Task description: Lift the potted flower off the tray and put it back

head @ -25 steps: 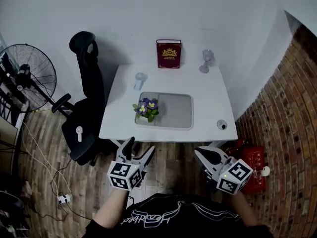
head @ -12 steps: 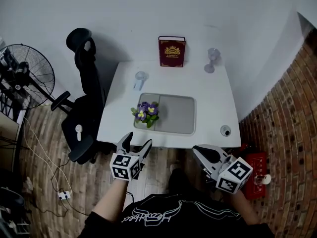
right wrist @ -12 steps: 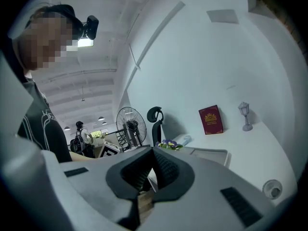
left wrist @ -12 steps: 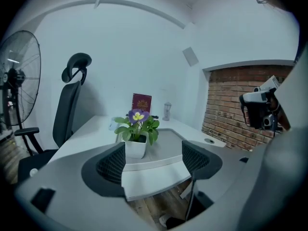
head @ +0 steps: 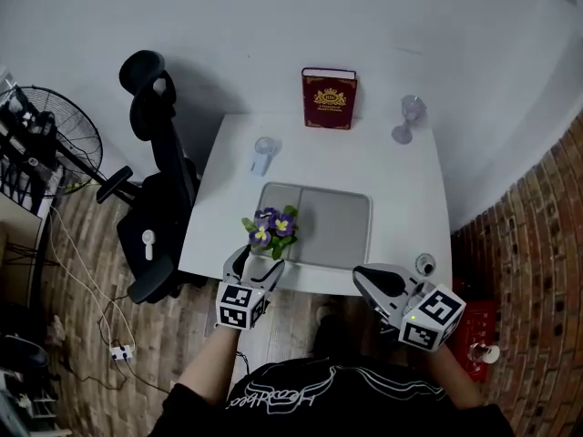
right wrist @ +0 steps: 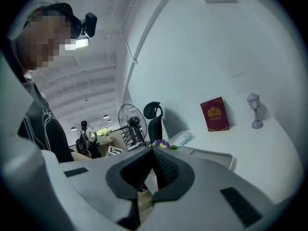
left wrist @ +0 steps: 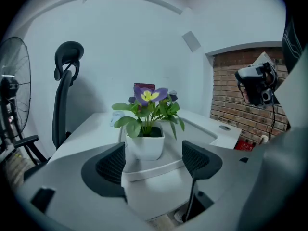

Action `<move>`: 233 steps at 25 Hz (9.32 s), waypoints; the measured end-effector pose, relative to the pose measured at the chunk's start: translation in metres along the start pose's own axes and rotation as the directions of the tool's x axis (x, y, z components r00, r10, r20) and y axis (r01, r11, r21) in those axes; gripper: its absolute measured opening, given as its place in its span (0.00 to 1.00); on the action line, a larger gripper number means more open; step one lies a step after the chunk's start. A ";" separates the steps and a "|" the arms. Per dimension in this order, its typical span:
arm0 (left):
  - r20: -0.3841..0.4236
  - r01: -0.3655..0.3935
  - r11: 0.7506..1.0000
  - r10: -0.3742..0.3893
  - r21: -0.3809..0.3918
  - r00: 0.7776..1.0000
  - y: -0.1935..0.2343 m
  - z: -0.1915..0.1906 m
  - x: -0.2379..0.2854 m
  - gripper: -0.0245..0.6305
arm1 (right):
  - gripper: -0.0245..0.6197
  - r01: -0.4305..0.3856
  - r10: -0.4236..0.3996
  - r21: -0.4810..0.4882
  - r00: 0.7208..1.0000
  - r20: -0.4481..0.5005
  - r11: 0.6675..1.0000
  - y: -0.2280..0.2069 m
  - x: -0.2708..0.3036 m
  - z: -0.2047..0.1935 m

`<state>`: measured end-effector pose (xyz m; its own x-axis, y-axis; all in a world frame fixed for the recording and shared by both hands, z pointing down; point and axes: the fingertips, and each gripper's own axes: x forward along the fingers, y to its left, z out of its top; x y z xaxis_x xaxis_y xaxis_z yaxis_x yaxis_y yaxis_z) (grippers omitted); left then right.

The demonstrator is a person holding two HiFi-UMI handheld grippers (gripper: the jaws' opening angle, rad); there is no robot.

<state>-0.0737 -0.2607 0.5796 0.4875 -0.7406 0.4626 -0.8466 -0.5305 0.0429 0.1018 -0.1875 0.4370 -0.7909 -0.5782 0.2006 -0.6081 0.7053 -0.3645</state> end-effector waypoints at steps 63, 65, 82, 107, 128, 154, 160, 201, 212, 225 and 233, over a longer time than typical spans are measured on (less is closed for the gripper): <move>0.148 0.058 0.985 -0.034 -0.165 0.988 -0.005 0.075 -0.039 0.56 | 0.04 -0.092 0.091 -0.003 0.993 -0.078 0.996 -0.008 0.064 0.004; 0.162 0.069 0.984 -0.042 -0.163 0.986 -0.011 0.080 -0.056 0.56 | 0.04 -0.089 0.089 0.001 0.993 -0.075 0.996 -0.001 0.061 0.000; 0.239 0.146 0.974 -0.102 -0.175 0.966 -0.067 0.057 -0.190 0.56 | 0.04 -0.090 0.089 -0.033 0.995 -0.035 0.995 0.094 0.031 -0.036; 0.234 0.176 0.975 -0.140 -0.139 0.962 -0.068 0.053 -0.194 0.56 | 0.04 -0.024 0.023 -0.031 0.999 -0.034 0.999 0.103 0.021 -0.040; 0.173 0.079 0.985 -0.053 -0.152 0.984 -0.025 0.083 -0.081 0.56 | 0.04 -0.033 0.031 -0.044 0.999 -0.038 0.998 0.018 0.044 0.010; 0.025 -0.033 0.991 0.036 -0.133 0.999 0.022 0.016 0.035 0.56 | 0.04 -0.036 0.032 -0.028 0.989 -0.144 0.999 -0.061 0.075 0.019; -0.029 -0.054 0.992 0.051 -0.114 0.998 0.020 0.000 0.041 0.56 | 0.04 -0.041 0.039 -0.011 0.990 -0.139 0.999 -0.063 0.083 0.023; 0.087 0.147 0.975 -0.134 -0.164 0.987 -0.013 0.027 -0.083 0.56 | 0.04 -0.093 0.094 0.016 0.992 -0.085 0.996 0.050 0.053 -0.017; 0.245 0.391 0.917 -0.362 -0.081 0.899 -0.093 0.072 -0.191 0.10 | 0.04 -0.144 0.144 0.040 0.990 0.012 0.989 0.119 0.026 -0.035; 0.303 0.388 0.912 -0.336 -0.131 0.892 -0.109 0.063 -0.223 0.10 | 0.04 -0.182 0.181 0.003 0.982 0.054 0.983 0.151 0.007 -0.048; 0.303 0.385 0.919 -0.344 -0.086 0.889 -0.123 0.073 -0.227 0.10 | 0.04 -0.155 0.155 -0.008 0.985 0.074 0.988 0.152 -0.009 -0.045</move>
<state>-0.0648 -0.0579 0.4045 0.7893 -0.6005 0.1278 -0.6084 -0.7371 0.2941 0.0134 -0.0565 0.4205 -0.8683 -0.4904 0.0740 -0.4787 0.7897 -0.3837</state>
